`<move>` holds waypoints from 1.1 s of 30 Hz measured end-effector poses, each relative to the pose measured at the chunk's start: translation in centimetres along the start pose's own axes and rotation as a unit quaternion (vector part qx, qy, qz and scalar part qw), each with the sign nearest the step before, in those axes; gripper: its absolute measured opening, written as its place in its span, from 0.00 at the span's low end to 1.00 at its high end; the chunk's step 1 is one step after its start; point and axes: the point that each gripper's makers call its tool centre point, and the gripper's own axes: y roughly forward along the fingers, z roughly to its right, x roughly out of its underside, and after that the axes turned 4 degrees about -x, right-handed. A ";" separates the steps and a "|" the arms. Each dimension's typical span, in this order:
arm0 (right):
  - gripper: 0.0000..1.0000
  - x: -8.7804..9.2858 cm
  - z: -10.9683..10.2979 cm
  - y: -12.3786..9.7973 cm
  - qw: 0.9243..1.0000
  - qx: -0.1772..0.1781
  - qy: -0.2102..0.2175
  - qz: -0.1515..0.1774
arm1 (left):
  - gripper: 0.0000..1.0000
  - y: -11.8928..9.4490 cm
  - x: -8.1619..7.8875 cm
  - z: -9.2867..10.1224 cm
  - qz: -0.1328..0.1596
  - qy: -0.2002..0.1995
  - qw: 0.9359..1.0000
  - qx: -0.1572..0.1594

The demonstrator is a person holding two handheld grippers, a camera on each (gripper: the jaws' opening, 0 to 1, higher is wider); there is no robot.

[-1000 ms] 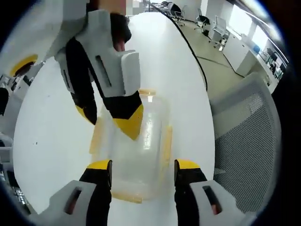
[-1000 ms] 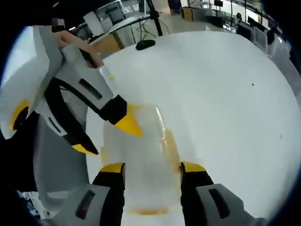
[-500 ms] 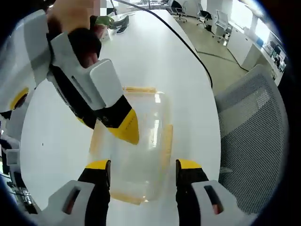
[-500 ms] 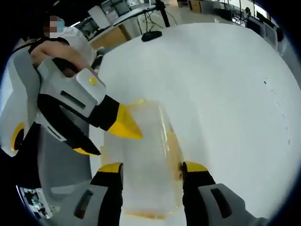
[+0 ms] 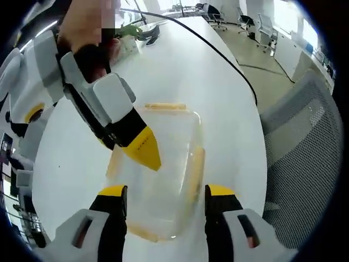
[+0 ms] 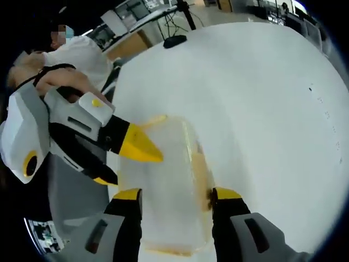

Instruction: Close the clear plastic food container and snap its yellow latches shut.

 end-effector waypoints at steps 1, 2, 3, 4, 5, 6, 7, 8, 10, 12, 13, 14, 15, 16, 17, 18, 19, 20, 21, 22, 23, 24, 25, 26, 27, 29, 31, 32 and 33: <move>0.51 0.0 -0.1 0.0 1.000 0.000 0.001 -0.001 | 0.56 0.0 0.0 -0.1 0.001 -0.003 1.000 -0.005; 0.51 0.0 -0.1 0.0 1.000 0.000 0.001 -0.001 | 0.56 0.0 -0.2 -0.2 0.004 -0.018 1.000 -0.012; 0.51 0.0 0.0 0.0 1.000 0.000 0.002 -0.001 | 0.55 0.0 -0.2 -0.4 0.005 -0.028 0.999 -0.019; 0.51 0.0 0.0 0.0 1.000 0.001 0.002 0.000 | 0.55 0.1 -0.3 -0.3 0.007 -0.028 0.999 -0.020; 0.51 0.0 0.0 0.0 1.000 0.001 0.002 0.001 | 0.56 0.1 -0.3 -0.2 0.008 -0.024 0.999 -0.023; 0.50 0.0 -0.1 0.0 1.000 0.001 0.001 0.001 | 0.56 0.3 -0.2 -0.1 0.008 -0.026 0.999 -0.026; 0.50 0.0 -0.1 0.1 1.000 0.001 0.000 0.003 | 0.56 0.3 -0.3 -0.2 0.008 -0.033 0.999 -0.030; 0.50 0.0 -0.1 0.1 1.000 0.001 -0.001 0.004 | 0.56 0.2 -0.3 -0.2 0.007 -0.033 0.999 -0.031; 0.50 0.0 -0.1 0.1 1.000 -0.001 0.001 0.007 | 0.55 0.3 -0.3 -0.2 0.009 -0.033 0.999 -0.034; 0.49 0.0 0.0 0.1 1.000 -0.002 0.001 0.009 | 0.54 0.3 -0.2 -0.2 0.011 -0.034 0.999 -0.036; 0.49 0.0 0.0 0.1 1.000 -0.003 0.000 0.010 | 0.54 0.3 -0.2 -0.2 0.012 -0.032 0.999 -0.037; 0.48 0.0 0.0 0.1 1.000 -0.003 0.005 0.011 | 0.54 0.3 -0.2 -0.2 0.014 -0.033 0.999 -0.038; 0.48 -0.1 0.1 0.1 1.000 -0.005 0.006 0.011 | 0.53 0.2 -0.2 -0.2 0.017 -0.032 0.999 -0.041; 0.47 -0.1 0.1 0.1 1.000 -0.008 0.003 0.012 | 0.53 0.3 -0.2 -0.2 0.018 -0.032 0.998 -0.041; 0.47 0.0 0.1 0.1 1.000 -0.009 0.003 0.012 | 0.53 0.3 -0.2 -0.1 0.019 -0.029 0.998 -0.045; 0.46 0.0 0.1 0.0 1.000 -0.012 0.008 0.013 | 0.53 0.5 -0.2 -0.1 0.020 -0.019 0.998 -0.049; 0.46 -0.1 0.1 0.0 1.000 -0.013 0.008 0.014 | 0.51 0.5 -0.2 -0.1 0.019 -0.016 0.998 -0.051; 0.46 0.0 0.1 0.1 1.000 -0.014 0.009 0.015 | 0.51 0.8 -0.2 0.0 0.015 -0.024 0.998 -0.062; 0.46 -0.1 0.1 0.1 1.000 -0.015 0.008 0.016 | 0.51 0.8 -0.2 0.0 0.014 -0.008 0.998 -0.060; 0.46 -0.1 0.1 0.2 1.000 -0.015 0.009 0.017 | 0.51 0.7 -0.2 -0.1 0.011 -0.013 0.998 -0.059; 0.46 -0.1 0.1 0.2 1.000 -0.016 0.008 0.018 | 0.51 0.7 -0.1 -0.1 0.010 -0.013 0.998 -0.057; 0.46 -0.1 0.1 0.2 1.000 -0.017 0.008 0.018 | 0.51 0.7 -0.2 -0.1 0.009 -0.013 0.998 -0.057; 0.46 0.0 0.0 0.2 1.000 -0.018 0.008 0.017 | 0.51 0.8 -0.1 -0.1 0.009 -0.014 0.998 -0.057; 0.46 -0.1 0.0 0.3 1.000 -0.018 0.007 0.016 | 0.51 0.7 -0.2 -0.1 0.010 -0.015 0.998 -0.056; 0.46 -0.1 0.0 0.3 1.000 -0.018 0.007 0.014 | 0.51 0.7 -0.2 -0.1 0.009 -0.016 0.998 -0.056; 0.46 0.0 -0.1 0.2 1.000 -0.019 0.008 0.013 | 0.51 0.7 -0.2 -0.1 0.008 -0.018 0.998 -0.056; 0.45 0.0 0.1 0.2 1.000 -0.019 0.010 0.013 | 0.51 0.7 -0.2 0.0 0.007 -0.018 0.998 -0.056; 0.45 0.0 0.1 0.3 1.000 -0.020 0.010 0.014 | 0.51 0.7 -0.2 -0.1 0.006 -0.019 0.998 -0.056; 0.45 0.0 0.0 0.2 1.000 -0.021 0.010 0.014 | 0.50 0.7 -0.2 0.0 0.006 -0.019 0.998 -0.056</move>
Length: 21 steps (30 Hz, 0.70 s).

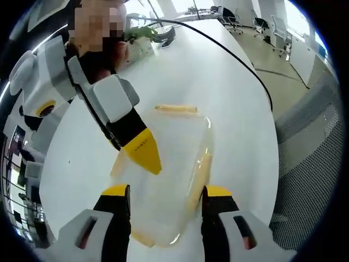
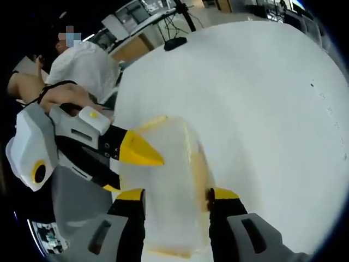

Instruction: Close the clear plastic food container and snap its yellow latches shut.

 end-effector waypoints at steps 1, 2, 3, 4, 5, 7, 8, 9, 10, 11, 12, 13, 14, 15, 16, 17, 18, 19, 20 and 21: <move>0.45 0.0 -0.1 0.0 1.000 -0.002 0.001 -0.002 | 0.50 0.0 0.0 -0.1 -0.001 -0.001 1.000 0.000; 0.45 0.0 -0.1 0.1 1.000 -0.003 0.001 -0.006 | 0.50 0.0 0.0 0.0 -0.002 -0.002 1.000 0.000; 0.45 0.0 -0.2 0.1 1.000 -0.003 -0.001 -0.017 | 0.50 0.0 0.0 -0.1 -0.003 -0.002 1.000 0.000; 0.44 0.0 -0.1 0.2 1.000 -0.005 -0.002 -0.026 | 0.50 0.0 0.0 0.0 -0.005 -0.003 1.000 -0.001; 0.44 0.2 -0.1 0.1 0.999 -0.008 0.000 -0.040 | 0.50 0.0 0.0 -0.1 -0.007 -0.004 1.000 -0.001; 0.42 0.1 -0.2 0.3 0.998 -0.024 -0.007 -0.055 | 0.50 0.0 0.0 0.0 -0.007 -0.003 1.000 0.000; 0.41 0.2 -0.1 0.2 0.997 -0.026 -0.015 -0.065 | 0.50 0.0 0.0 0.1 -0.007 -0.003 1.000 0.001; 0.40 0.1 -0.1 0.3 0.997 -0.026 -0.012 -0.068 | 0.50 0.0 0.0 0.0 -0.006 -0.005 1.000 0.000; 0.40 0.1 -0.1 0.4 0.997 -0.027 -0.012 -0.070 | 0.50 0.0 0.0 0.0 -0.006 -0.006 1.000 0.001; 0.41 0.1 -0.1 0.4 0.997 -0.027 -0.010 -0.070 | 0.50 0.0 0.0 -0.1 -0.006 -0.006 1.000 0.001; 0.41 0.2 -0.1 0.3 0.997 -0.026 -0.008 -0.069 | 0.50 0.0 0.0 -0.1 -0.006 -0.005 1.000 0.001; 0.41 0.3 -0.2 0.2 0.998 -0.025 -0.008 -0.064 | 0.50 0.0 0.0 -0.1 -0.006 -0.004 1.000 0.001; 0.41 0.3 -0.1 0.1 0.998 -0.026 -0.007 -0.060 | 0.50 0.0 0.0 -0.1 -0.007 -0.004 1.000 0.001; 0.42 0.3 -0.1 0.2 0.998 -0.027 -0.008 -0.059 | 0.50 0.0 0.0 -0.1 -0.007 -0.003 1.000 0.002; 0.42 0.3 -0.1 0.2 0.998 -0.028 -0.008 -0.059 | 0.50 0.0 0.0 -0.1 -0.007 -0.003 1.000 0.001; 0.42 0.3 -0.1 0.2 0.998 -0.028 -0.007 -0.059 | 0.50 0.0 0.0 -0.1 -0.007 -0.003 1.000 0.001; 0.42 0.2 -0.1 0.2 0.998 -0.028 -0.006 -0.061 | 0.50 0.0 0.0 -0.1 -0.007 -0.004 1.000 0.001; 0.42 0.3 -0.1 0.2 0.998 -0.028 -0.007 -0.064 | 0.50 0.0 0.0 -0.1 -0.007 -0.003 1.000 0.001; 0.42 0.2 -0.1 0.2 0.998 -0.028 -0.006 -0.064 | 0.50 0.0 0.0 -0.1 -0.007 -0.004 1.000 0.000; 0.42 0.2 -0.1 0.2 0.997 -0.028 -0.007 -0.065 | 0.50 0.0 0.0 -0.1 -0.008 -0.003 1.000 0.001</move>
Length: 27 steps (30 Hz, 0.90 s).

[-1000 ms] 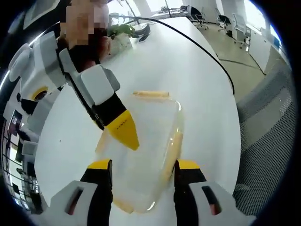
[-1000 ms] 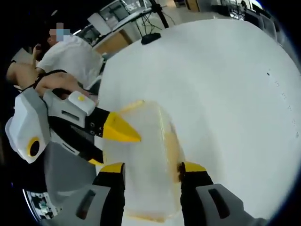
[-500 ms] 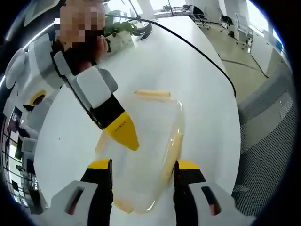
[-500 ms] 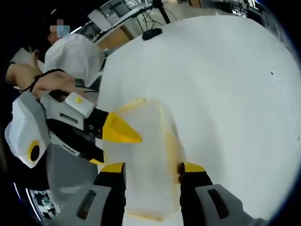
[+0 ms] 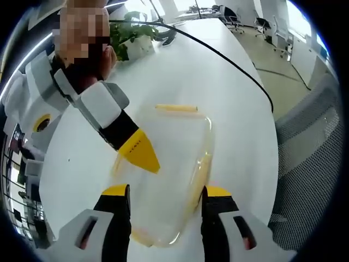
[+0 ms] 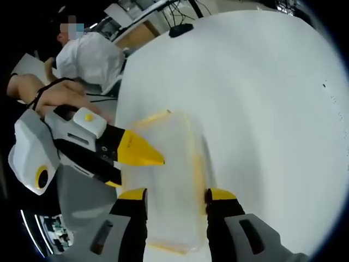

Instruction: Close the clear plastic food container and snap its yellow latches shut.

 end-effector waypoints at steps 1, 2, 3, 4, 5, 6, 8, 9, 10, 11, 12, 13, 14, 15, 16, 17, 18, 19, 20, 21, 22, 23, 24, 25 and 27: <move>0.42 0.0 0.0 0.0 1.000 0.000 0.000 0.000 | 0.50 0.0 0.0 0.0 -0.001 0.000 1.000 0.000; 0.42 0.0 0.0 0.0 1.000 -0.001 -0.001 -0.001 | 0.50 0.0 0.0 0.0 -0.002 0.000 1.000 -0.001; 0.42 0.0 0.0 0.0 1.000 -0.001 -0.001 -0.001 | 0.50 0.0 0.0 0.0 -0.002 0.000 1.000 -0.001; 0.42 0.0 0.0 0.0 1.000 -0.001 -0.001 0.000 | 0.50 0.0 0.0 0.0 -0.002 0.000 1.000 -0.001; 0.42 0.0 0.0 0.0 1.000 -0.001 -0.002 0.000 | 0.50 0.0 0.0 0.0 -0.002 0.000 1.000 -0.002; 0.42 0.0 0.0 0.0 1.000 0.000 -0.003 0.000 | 0.50 0.0 0.0 0.0 -0.002 0.000 1.000 -0.002; 0.42 0.0 0.1 0.0 1.000 0.001 -0.003 0.000 | 0.49 -0.1 0.0 0.1 0.000 0.003 1.000 -0.003; 0.42 0.0 0.0 0.0 1.000 0.002 -0.002 -0.001 | 0.49 -0.1 0.0 0.2 0.001 0.004 1.000 -0.003; 0.42 0.0 0.0 0.0 1.000 0.002 -0.003 -0.001 | 0.48 -0.1 0.0 0.2 0.001 0.005 1.000 -0.003; 0.42 0.0 0.0 0.0 1.000 0.003 -0.002 -0.001 | 0.48 -0.1 0.0 0.2 0.001 0.006 1.000 -0.003; 0.42 0.0 0.0 -0.1 1.000 0.004 -0.003 0.000 | 0.49 -0.1 -0.1 0.2 0.000 0.008 1.000 -0.003; 0.42 0.0 0.0 -0.1 1.000 0.004 -0.002 0.001 | 0.49 -0.1 -0.1 0.2 0.000 0.009 1.000 -0.002; 0.43 0.0 0.0 -0.1 1.000 0.005 0.002 0.002 | 0.49 -0.1 -0.1 0.1 0.000 0.011 1.000 -0.002; 0.43 0.0 0.0 -0.2 1.000 0.007 0.005 0.004 | 0.50 -0.2 -0.1 0.1 0.000 0.014 1.000 -0.003; 0.43 0.0 -0.1 -0.2 1.000 0.009 0.006 0.006 | 0.50 -0.2 -0.1 0.1 0.000 0.015 1.000 -0.003; 0.43 0.0 -0.1 -0.2 1.000 0.011 0.008 0.009 | 0.50 -0.2 -0.1 0.1 0.001 0.017 1.000 -0.002; 0.43 0.0 -0.1 -0.3 1.000 0.012 0.004 0.013 | 0.51 -0.2 -0.1 0.1 0.002 0.017 1.000 -0.001; 0.43 -0.2 -0.1 -0.3 1.000 0.015 -0.005 0.019 | 0.51 -0.3 -0.1 0.0 0.004 0.019 1.000 0.003; 0.43 -0.1 -0.2 -0.4 1.000 0.017 -0.003 0.020 | 0.51 -0.3 -0.1 0.0 0.005 0.018 1.000 0.005; 0.43 -0.1 -0.2 -0.4 1.000 0.020 -0.004 0.022 | 0.51 -0.3 -0.1 0.0 0.006 0.019 1.000 0.008; 0.43 -0.2 -0.2 -0.5 0.999 0.023 -0.008 0.023 | 0.51 -0.4 -0.1 0.0 0.006 0.022 1.000 0.011; 0.43 -0.3 -0.2 -0.5 0.999 0.026 -0.013 0.025 | 0.51 -0.4 -0.1 0.0 0.006 0.026 1.000 0.014; 0.43 -0.4 -0.3 -0.6 0.999 0.031 -0.030 0.026 | 0.52 -0.4 0.0 0.0 0.008 0.027 0.999 0.019; 0.43 -0.6 -0.4 -0.7 0.998 0.034 -0.035 0.029 | 0.53 -0.5 -0.1 0.0 0.009 0.024 0.999 0.027; 0.44 -1.0 -0.6 -1.1 0.998 0.040 -0.034 0.041 | 0.64 -0.5 -0.2 0.9 0.010 0.011 0.998 0.055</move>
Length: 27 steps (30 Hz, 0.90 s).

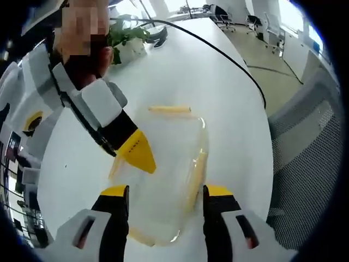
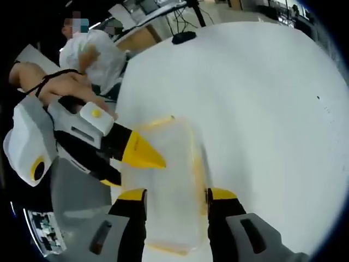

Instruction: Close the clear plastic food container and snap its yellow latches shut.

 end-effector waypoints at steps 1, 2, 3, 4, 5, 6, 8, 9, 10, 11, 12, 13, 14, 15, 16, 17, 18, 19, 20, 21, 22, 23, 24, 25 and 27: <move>0.47 -0.1 -0.1 -0.2 1.000 0.001 0.002 0.003 | 0.71 0.0 0.0 0.1 -0.003 -0.003 1.000 0.001; 0.49 -0.2 -0.1 -0.3 1.000 0.002 0.001 0.003 | 0.75 0.1 0.3 0.3 -0.012 0.008 1.000 0.003; 0.51 -0.2 -0.1 -0.5 1.000 0.007 -0.001 0.004 | 0.78 0.2 0.7 0.3 -0.025 0.013 1.000 0.000; 0.54 -0.2 0.1 -0.6 1.000 0.012 -0.003 0.005 | 0.80 0.2 0.6 0.4 -0.022 0.013 1.000 0.001; 0.55 -0.1 0.2 -0.8 1.000 0.020 -0.007 0.004 | 0.81 0.1 0.5 0.5 -0.017 0.012 1.000 0.003; 0.57 -0.1 0.3 -0.9 1.000 0.023 -0.012 0.005 | 0.83 0.0 0.3 0.4 -0.014 0.011 1.000 0.002; 0.57 0.1 -0.1 -1.1 1.000 0.023 -0.016 0.006 | 0.85 -0.4 -0.3 0.2 -0.003 0.008 1.000 0.001; 0.57 0.3 -0.3 -1.1 1.000 0.022 -0.015 0.003 | 0.86 -0.5 -0.5 0.1 -0.001 0.005 1.000 0.003; 0.59 0.5 -0.3 -1.1 0.999 0.025 -0.020 0.000 | 0.88 -0.5 -0.6 0.0 -0.003 0.003 1.000 0.006; 0.61 0.6 -0.4 -1.0 0.999 0.026 -0.024 -0.001 | 0.91 -0.5 -0.5 0.0 -0.004 0.003 1.000 0.009; 0.64 0.7 -0.3 -1.0 0.999 0.030 -0.028 -0.001 | 0.95 -0.4 -0.4 0.0 -0.010 0.000 1.000 0.014; 0.67 0.7 -0.3 -0.9 0.999 0.032 -0.028 -0.001 | 0.98 -0.4 -0.3 -0.1 -0.011 0.000 1.000 0.013; 0.70 0.7 -0.2 -0.9 0.999 0.039 -0.030 -0.002 | 0.99 -0.4 -0.2 -0.2 -0.013 0.000 1.000 0.013; 0.73 0.8 -0.2 -0.9 0.998 0.045 -0.033 -0.004 | 0.99 -0.4 -0.2 -0.2 -0.014 -0.001 1.000 0.016; 0.77 0.7 -0.2 -0.8 0.998 0.048 -0.040 -0.003 | 0.99 -0.5 -0.1 -0.1 -0.015 -0.003 1.000 0.022; 0.79 0.8 -0.4 -0.8 0.997 0.051 -0.048 -0.008 | 0.99 -0.5 -0.1 -0.2 -0.014 -0.003 1.000 0.022; 0.82 1.0 -0.5 -0.7 0.997 0.054 -0.055 -0.014 | 0.99 -0.6 -0.2 -0.2 -0.012 -0.001 1.000 0.025; 0.84 1.0 -0.7 -0.6 0.996 0.058 -0.064 -0.018 | 0.99 -0.7 -0.2 0.0 -0.013 -0.001 0.999 0.032; 0.84 0.9 -0.9 -0.5 0.996 0.057 -0.066 -0.017 | 0.99 -0.8 -0.1 0.1 -0.017 -0.002 0.999 0.037; 0.85 0.8 -1.2 -0.5 0.996 0.057 -0.071 -0.014 | 0.99 -0.8 -0.1 0.0 -0.015 -0.001 0.999 0.038; 0.86 0.6 -1.3 -0.5 0.995 0.059 -0.074 -0.011 | 0.99 -0.9 -0.1 0.0 -0.014 0.002 0.999 0.040; 0.87 0.5 -1.4 -0.6 0.995 0.061 -0.078 -0.007 | 0.99 -1.0 -0.2 0.0 -0.013 0.006 0.999 0.044; 0.87 0.3 -1.5 -0.6 0.994 0.066 -0.081 -0.001 | 0.99 -1.0 -0.1 -0.1 -0.013 0.005 0.999 0.047; 0.88 0.3 -1.5 -0.6 0.994 0.067 -0.082 0.001 | 0.99 -1.0 -0.1 -0.1 -0.013 0.002 0.999 0.050; 0.90 0.6 -1.6 -0.7 0.992 0.079 -0.094 -0.002 | 0.99 -1.0 0.1 -0.3 -0.015 -0.002 0.998 0.056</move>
